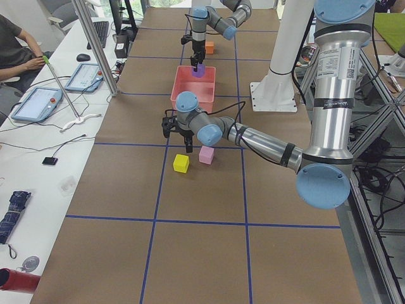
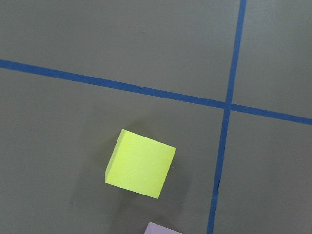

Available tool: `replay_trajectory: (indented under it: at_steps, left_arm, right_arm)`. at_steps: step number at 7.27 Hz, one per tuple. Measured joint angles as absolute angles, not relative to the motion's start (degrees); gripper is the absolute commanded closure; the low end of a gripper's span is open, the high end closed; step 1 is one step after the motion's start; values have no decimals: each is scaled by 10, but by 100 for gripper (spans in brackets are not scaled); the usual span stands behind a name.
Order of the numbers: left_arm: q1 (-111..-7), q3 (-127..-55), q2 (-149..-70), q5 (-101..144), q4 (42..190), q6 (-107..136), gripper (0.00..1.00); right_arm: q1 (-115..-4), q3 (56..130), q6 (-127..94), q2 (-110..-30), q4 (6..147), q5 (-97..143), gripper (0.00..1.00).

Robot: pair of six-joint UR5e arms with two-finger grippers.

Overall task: Place blocks into pink bin with both arms
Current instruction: 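Carry the purple cube into the bin with right gripper while left gripper reaches out, then open the right gripper and lift away while the left gripper descends to the lilac cube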

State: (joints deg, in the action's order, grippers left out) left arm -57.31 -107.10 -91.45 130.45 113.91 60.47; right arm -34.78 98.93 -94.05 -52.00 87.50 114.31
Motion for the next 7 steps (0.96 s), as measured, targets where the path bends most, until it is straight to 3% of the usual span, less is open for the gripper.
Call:
replay_trajectory:
  at_steps: [7]
  left_arm:
    - [-442,-1105,-904,1182,1069,430,1]
  right_arm:
    - [-328,1001,-897,-533,866,1080,0]
